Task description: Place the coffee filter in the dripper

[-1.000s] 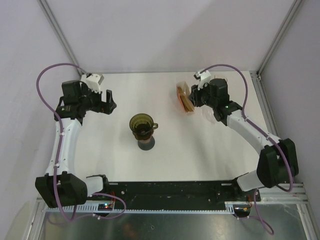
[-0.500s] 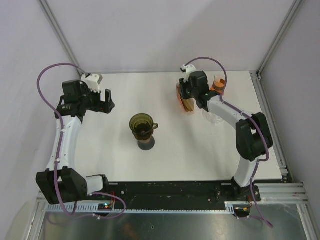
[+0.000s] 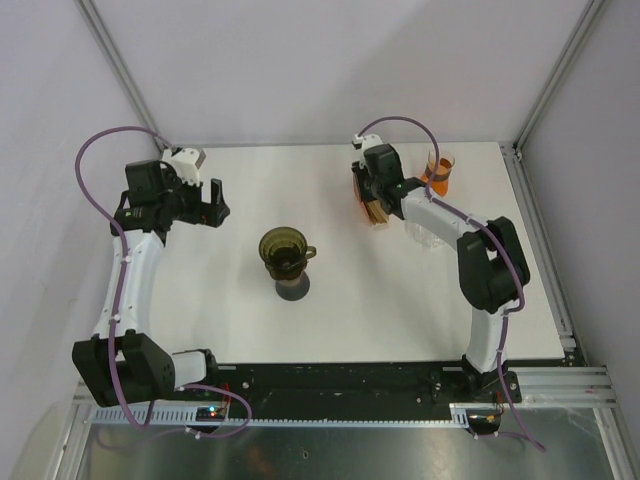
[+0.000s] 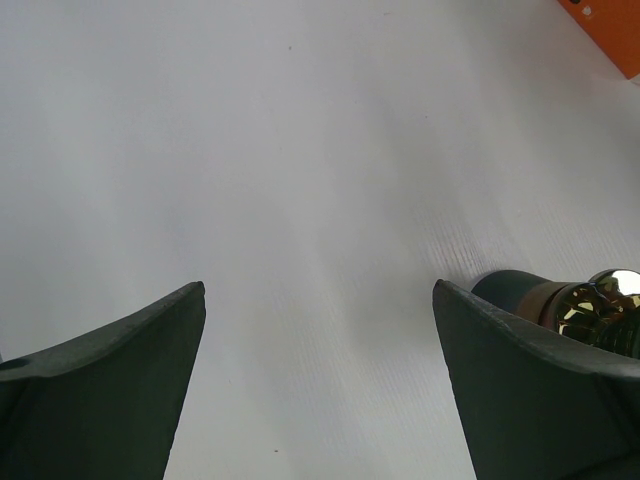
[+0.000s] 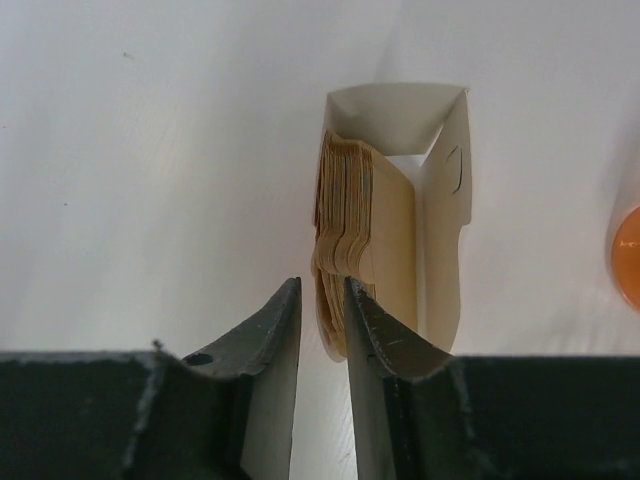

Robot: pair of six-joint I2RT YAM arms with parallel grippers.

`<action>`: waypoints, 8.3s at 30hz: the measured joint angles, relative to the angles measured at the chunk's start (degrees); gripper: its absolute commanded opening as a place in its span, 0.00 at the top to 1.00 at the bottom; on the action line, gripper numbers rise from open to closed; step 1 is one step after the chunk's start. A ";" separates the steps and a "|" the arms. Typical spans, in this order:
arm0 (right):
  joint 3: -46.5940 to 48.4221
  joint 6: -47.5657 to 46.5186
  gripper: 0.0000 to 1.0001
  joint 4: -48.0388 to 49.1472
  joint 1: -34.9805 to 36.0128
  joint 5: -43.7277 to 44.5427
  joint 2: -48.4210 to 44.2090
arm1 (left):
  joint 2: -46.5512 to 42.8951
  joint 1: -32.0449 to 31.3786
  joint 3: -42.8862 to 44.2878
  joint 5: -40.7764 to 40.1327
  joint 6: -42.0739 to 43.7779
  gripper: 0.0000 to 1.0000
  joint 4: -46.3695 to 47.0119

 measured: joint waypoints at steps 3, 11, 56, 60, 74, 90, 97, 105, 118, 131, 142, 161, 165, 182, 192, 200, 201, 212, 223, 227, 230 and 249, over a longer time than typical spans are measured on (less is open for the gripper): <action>0.26 0.00 0.75 -0.61 0.11 0.42 0.48 | 0.00 0.00 0.00 0.02 -0.09 0.00 0.02; 3.06 -0.02 0.77 -1.03 0.52 0.48 3.10 | 0.00 0.00 0.00 0.04 -0.13 0.00 0.02; 5.68 -2.38 1.00 -4.07 1.40 3.72 5.33 | 0.00 0.37 0.00 0.59 -0.15 0.01 0.07; 5.66 -3.06 1.00 -4.55 1.44 3.91 4.02 | 0.00 0.37 0.00 0.61 -0.15 0.00 0.07; 4.76 -3.48 1.00 -5.49 1.53 3.43 0.11 | 0.00 0.37 0.00 0.61 -0.15 0.00 0.07; 0.83 -4.07 0.87 -7.41 1.75 2.95 -1.53 | 0.00 0.37 0.00 0.68 -0.15 0.00 0.07; -0.46 -4.11 0.81 -7.58 1.81 0.72 -1.53 | 0.00 0.37 0.00 0.68 -0.13 0.00 0.09; -2.71 -4.09 0.81 -7.58 2.12 -0.09 -2.14 | 0.00 0.37 0.00 0.68 -0.13 0.00 0.07; -4.61 -4.11 0.83 -7.56 2.29 -0.92 -4.63 | 0.00 0.39 0.00 0.68 -0.13 0.00 0.07; -4.63 -4.15 0.81 -7.10 1.53 -0.46 -4.57 | 0.00 0.48 0.00 0.68 -0.13 0.00 0.07; -4.63 -4.57 0.82 -6.34 0.87 -0.48 -2.40 | 0.00 0.55 0.00 0.70 -0.13 0.00 0.07; -4.63 -4.61 0.99 -6.27 0.57 -0.52 -0.83 | 0.00 0.59 0.00 0.68 -0.13 0.00 0.07; -4.63 -4.59 1.00 -6.73 0.57 -0.70 -0.85 | 0.00 0.59 0.00 0.70 -0.13 0.00 0.07; -4.96 -3.63 1.00 -11.10 1.01 -1.68 -7.58 | -0.22 0.59 0.00 1.01 -0.11 0.00 0.04; -5.27 -1.01 1.00 -15.74 2.58 -0.79 -14.99 | -1.01 0.59 0.00 1.60 -0.11 0.00 -0.04; -5.31 1.62 1.00 -17.31 5.68 0.37 -25.73 | -2.82 0.46 0.22 3.21 -0.13 0.00 -0.76; -5.46 2.58 1.00 -17.18 5.68 0.31 -27.17 | -3.08 0.07 0.66 3.21 -0.15 0.00 -1.33; -11.06 15.87 1.00 -8.00 7.54 -6.80 -37.90 | -4.04 -25.94 14.14 -7.30 0.98 0.01 -3.58; -19.43 32.26 1.00 8.13 9.73 -8.66 -43.52 | 2.05 -58.69 21.73 -31.39 9.53 0.00 -3.58; -21.33 35.74 1.00 11.54 11.39 -7.43 -44.39 | 5.38 -64.22 21.84 -39.19 12.20 0.03 -3.72; -21.64 37.29 1.00 12.92 12.28 -6.60 -44.65 | 5.99 -66.05 21.84 -43.10 12.81 0.09 -3.54; -23.39 41.83 1.00 18.21 13.22 -5.42 -45.77 | 4.57 -66.75 19.17 -50.60 18.51 0.36 7.30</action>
